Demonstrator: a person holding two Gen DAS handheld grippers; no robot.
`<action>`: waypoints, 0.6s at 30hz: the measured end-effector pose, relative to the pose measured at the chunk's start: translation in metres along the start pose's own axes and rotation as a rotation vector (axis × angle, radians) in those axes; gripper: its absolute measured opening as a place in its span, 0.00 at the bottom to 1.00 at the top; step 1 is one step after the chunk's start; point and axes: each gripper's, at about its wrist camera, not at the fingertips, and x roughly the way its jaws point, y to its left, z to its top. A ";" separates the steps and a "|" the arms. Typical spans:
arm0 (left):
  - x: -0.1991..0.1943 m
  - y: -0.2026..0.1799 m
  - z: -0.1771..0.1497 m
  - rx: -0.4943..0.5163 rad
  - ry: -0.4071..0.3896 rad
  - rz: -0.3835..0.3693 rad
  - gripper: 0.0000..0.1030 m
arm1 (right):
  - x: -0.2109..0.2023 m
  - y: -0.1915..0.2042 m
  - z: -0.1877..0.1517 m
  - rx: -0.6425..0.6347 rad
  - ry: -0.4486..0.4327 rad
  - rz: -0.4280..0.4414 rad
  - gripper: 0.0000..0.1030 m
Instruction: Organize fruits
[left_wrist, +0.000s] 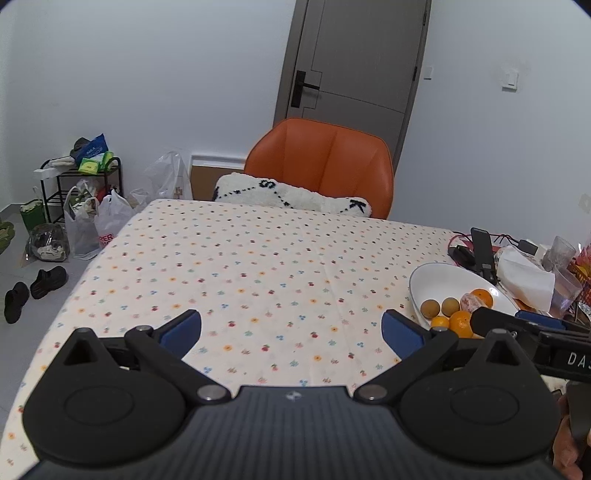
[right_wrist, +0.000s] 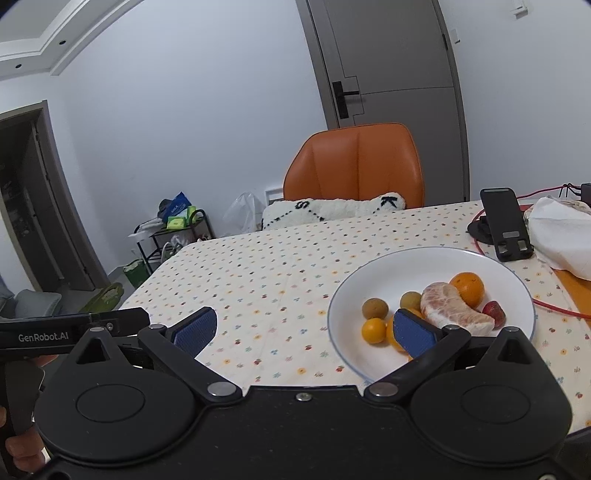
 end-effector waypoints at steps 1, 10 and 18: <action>-0.003 0.001 0.000 0.000 -0.003 0.004 1.00 | -0.002 0.001 0.000 0.003 0.000 0.004 1.00; -0.036 0.012 -0.002 -0.008 -0.045 0.045 1.00 | -0.016 0.016 -0.004 -0.020 0.009 0.044 1.00; -0.059 0.015 -0.006 0.003 -0.066 0.074 1.00 | -0.028 0.024 -0.006 -0.028 0.016 0.064 1.00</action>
